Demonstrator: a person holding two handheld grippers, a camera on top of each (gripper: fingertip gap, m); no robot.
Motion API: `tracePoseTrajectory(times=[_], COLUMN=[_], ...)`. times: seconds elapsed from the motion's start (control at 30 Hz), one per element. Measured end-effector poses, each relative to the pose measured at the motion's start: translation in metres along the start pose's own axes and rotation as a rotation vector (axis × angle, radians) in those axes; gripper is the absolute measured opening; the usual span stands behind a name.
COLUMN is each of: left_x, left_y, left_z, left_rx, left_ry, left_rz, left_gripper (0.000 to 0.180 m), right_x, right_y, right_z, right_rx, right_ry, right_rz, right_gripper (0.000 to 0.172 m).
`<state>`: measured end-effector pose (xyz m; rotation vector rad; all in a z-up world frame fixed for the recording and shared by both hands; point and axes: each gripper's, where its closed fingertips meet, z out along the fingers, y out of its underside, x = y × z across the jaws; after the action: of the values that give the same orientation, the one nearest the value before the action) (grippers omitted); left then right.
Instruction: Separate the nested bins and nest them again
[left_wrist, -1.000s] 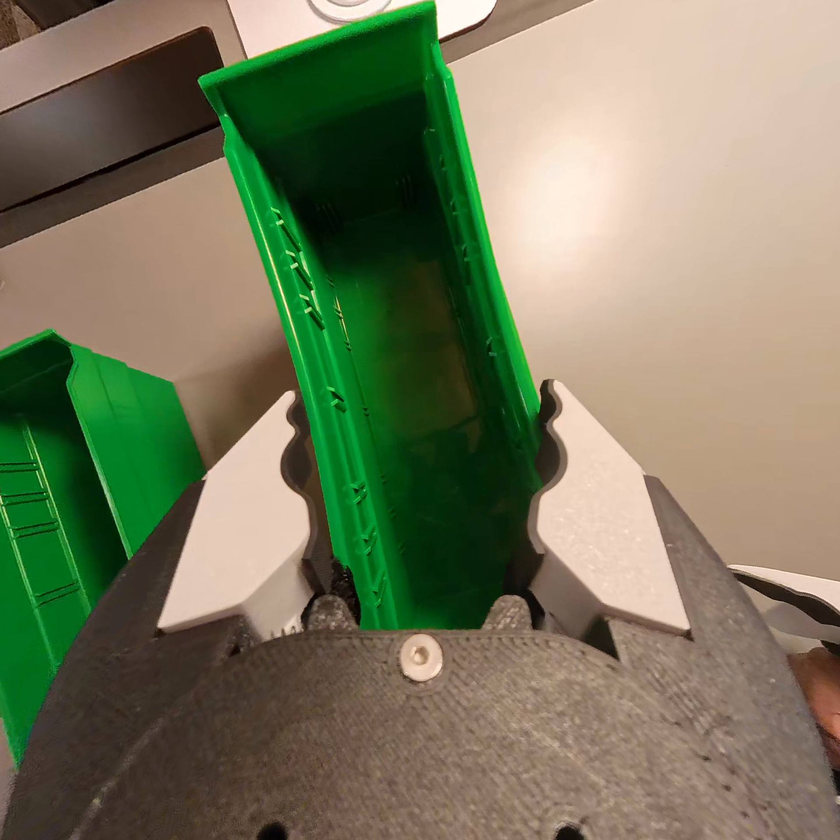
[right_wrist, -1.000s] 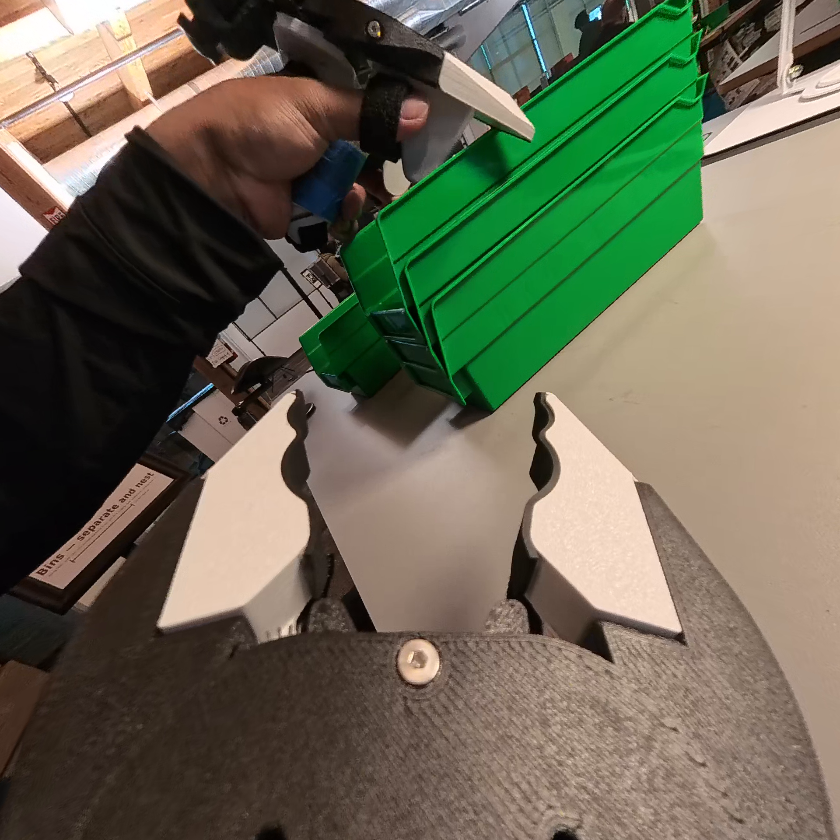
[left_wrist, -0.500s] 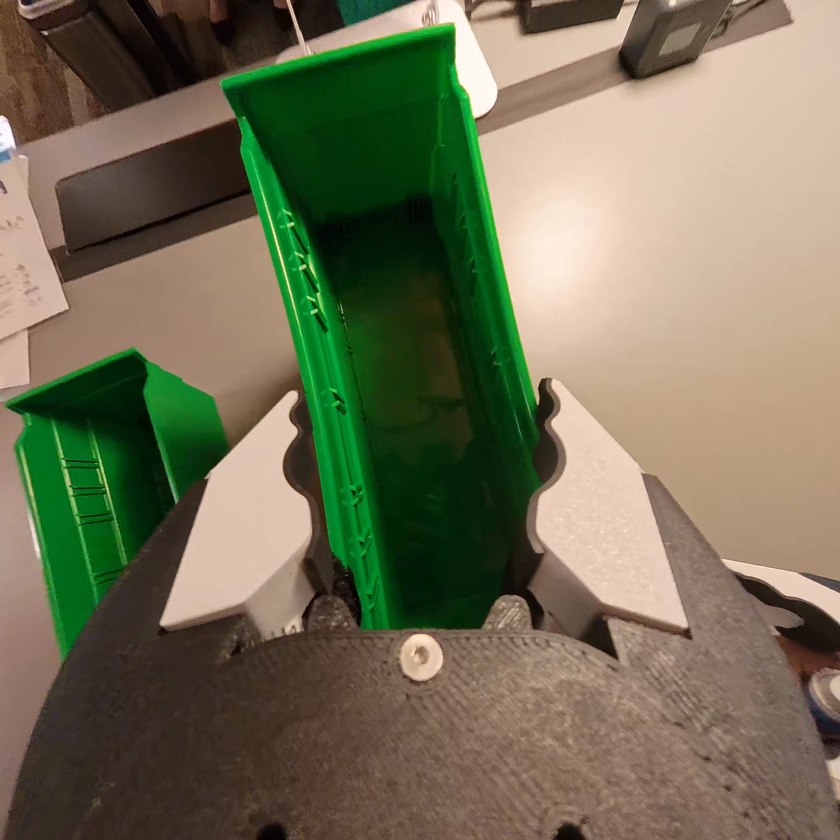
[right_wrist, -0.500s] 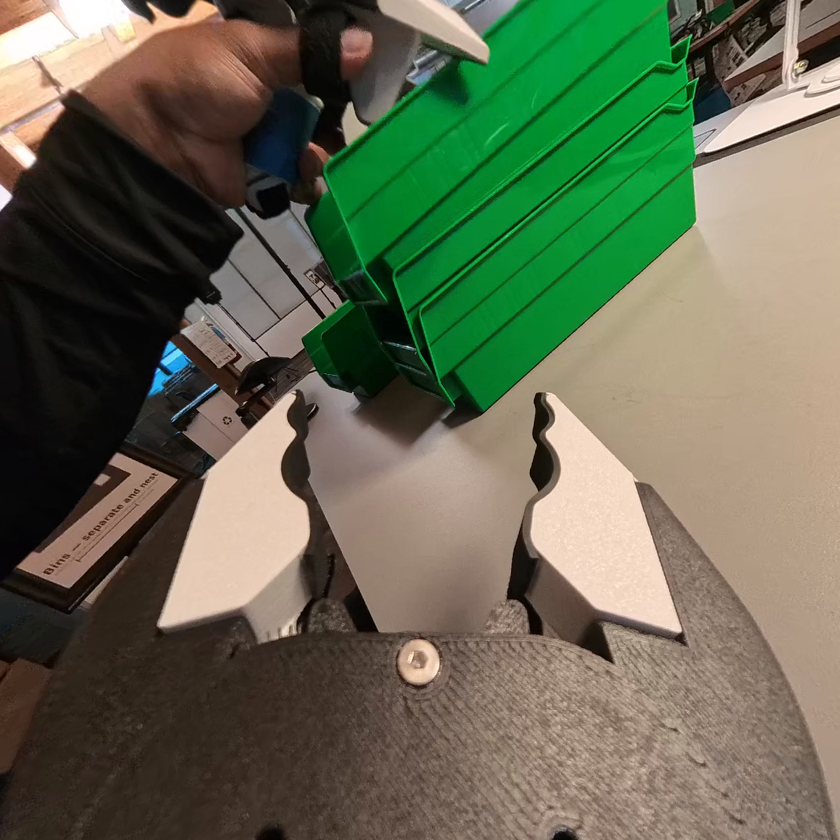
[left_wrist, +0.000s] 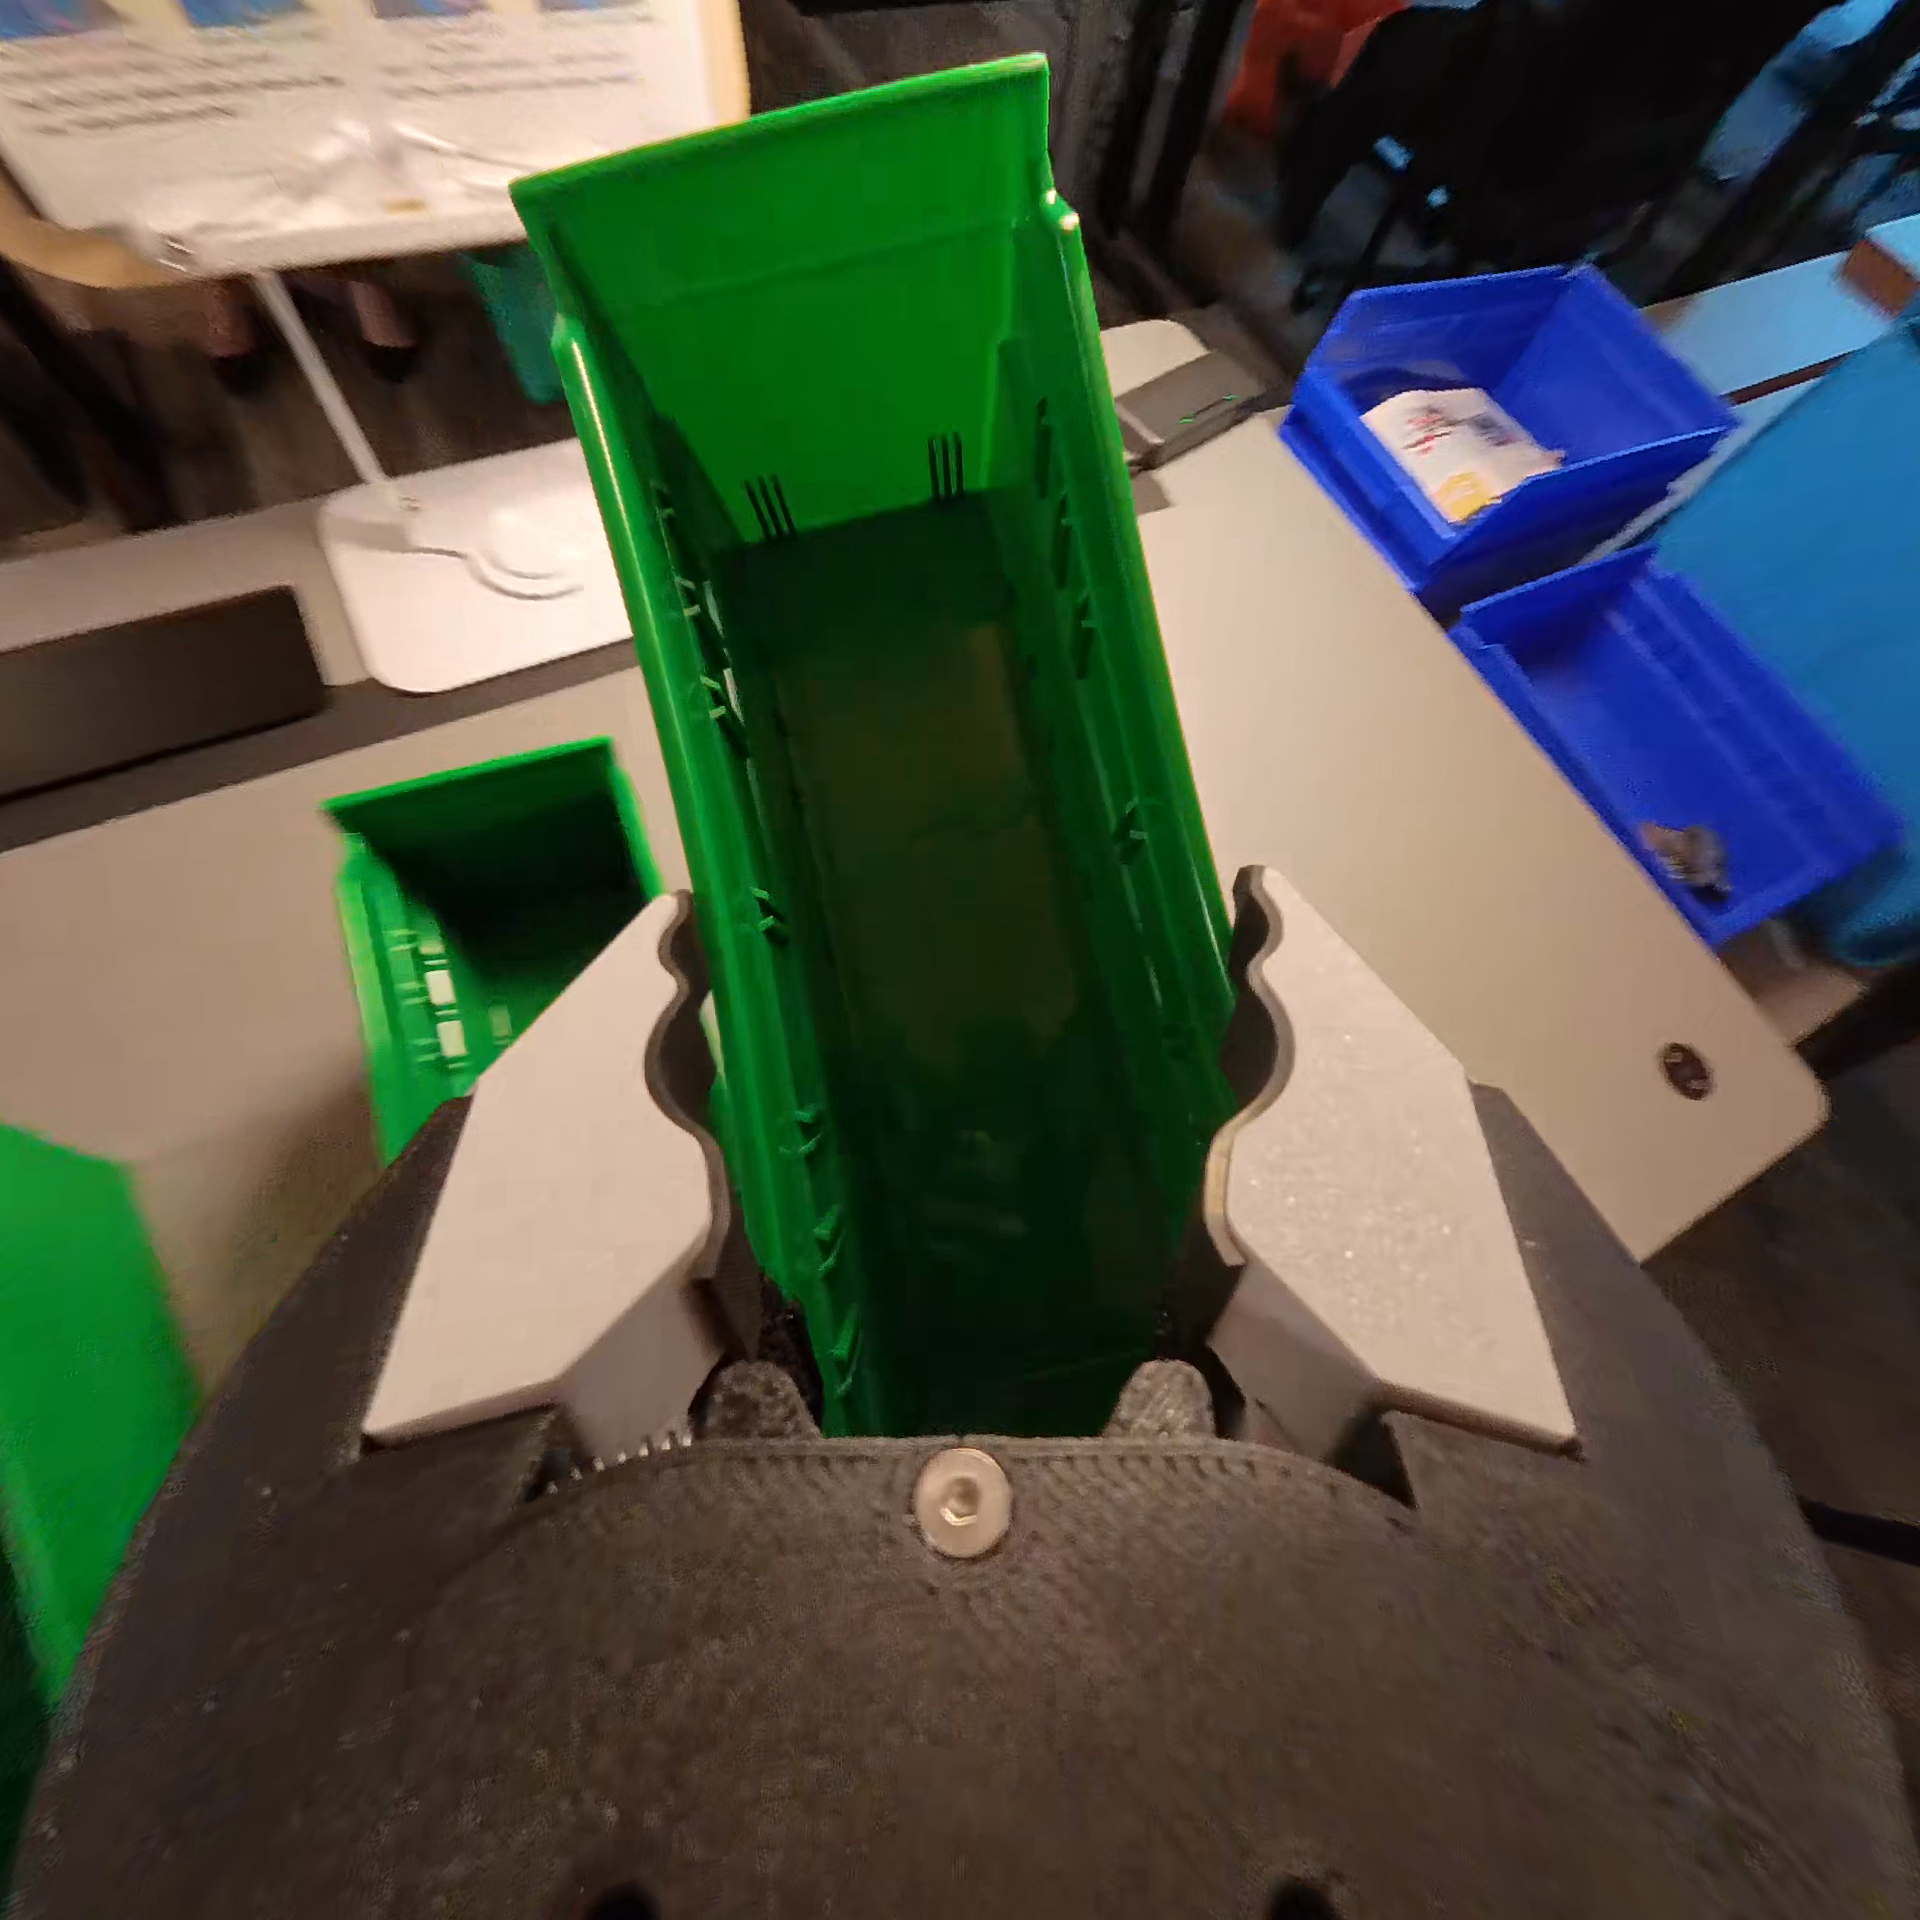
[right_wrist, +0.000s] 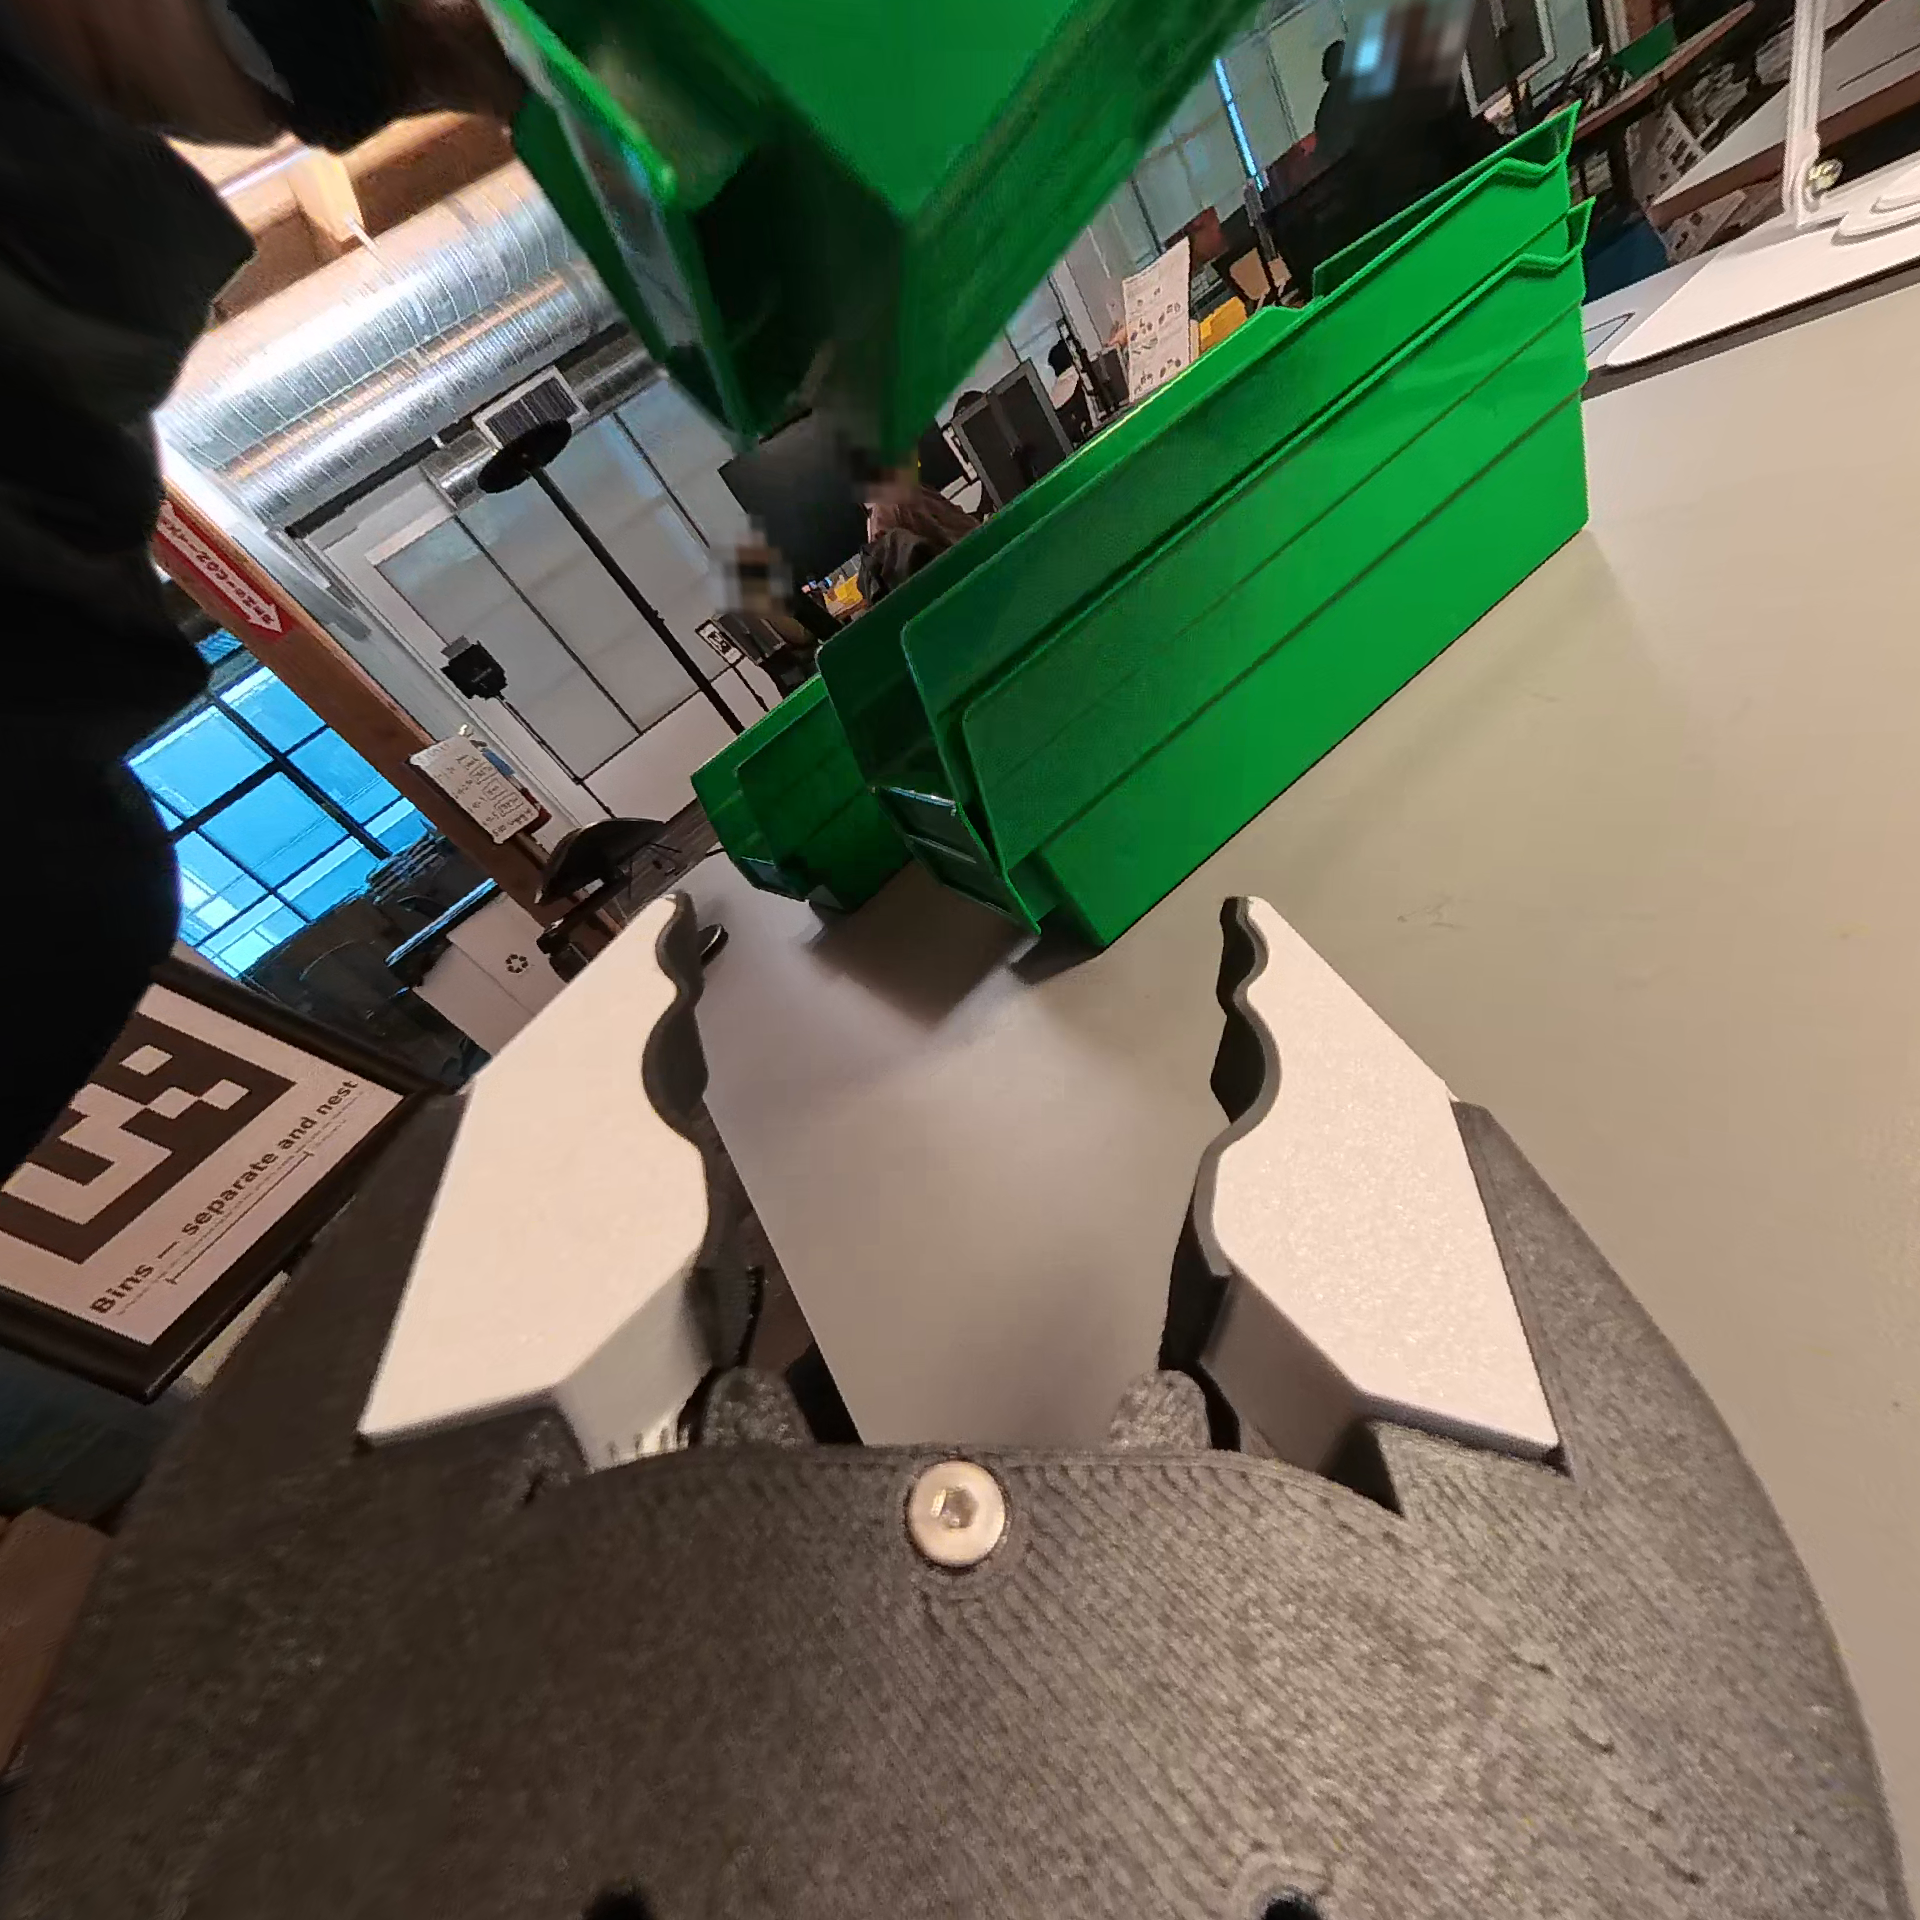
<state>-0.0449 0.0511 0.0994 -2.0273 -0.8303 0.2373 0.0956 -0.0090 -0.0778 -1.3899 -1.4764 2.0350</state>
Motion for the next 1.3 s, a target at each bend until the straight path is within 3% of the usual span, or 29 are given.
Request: tracePoseTrajectory(times=[0.17,0.4,0.57,0.67,0.83,0.97,1.13,1.3], left_x=[0.023,0.000,0.001,0.007,0.017,-0.041,-0.128,-0.139], left_y=[0.022,0.077,0.105,0.098,0.075,0.058,0.089,0.122], left_z=[0.056,0.131,0.161,0.159,0.126,0.083,0.052,0.054], left_rx=[-0.036,-0.124,-0.161,-0.124,-0.079,-0.043,-0.178,-0.257], left_ry=[0.062,-0.117,-0.135,-0.111,-0.011,-0.187,-0.418,-0.322], left_rz=[-0.115,-0.123,-0.135,-0.108,-0.078,0.045,0.154,0.065], left_gripper=[0.101,0.102,0.105,0.102,0.120,0.120,0.127,0.135], right_x=[-0.002,-0.003,-0.002,-0.001,0.004,0.012,0.015,0.016], right_y=[-0.001,-0.003,-0.003,-0.001,-0.002,-0.006,-0.006,-0.004], right_z=[-0.002,-0.003,-0.005,-0.007,-0.014,-0.024,-0.024,-0.022], right_rx=[0.011,0.014,0.002,-0.017,-0.034,-0.029,-0.036,-0.049], right_ry=[-0.010,-0.047,-0.057,-0.054,-0.055,-0.039,-0.035,-0.012], right_rz=[-0.007,0.034,0.055,0.051,0.070,0.080,0.098,0.071], right_gripper=[0.100,0.100,0.099,0.098,0.099,0.099,0.099,0.098])
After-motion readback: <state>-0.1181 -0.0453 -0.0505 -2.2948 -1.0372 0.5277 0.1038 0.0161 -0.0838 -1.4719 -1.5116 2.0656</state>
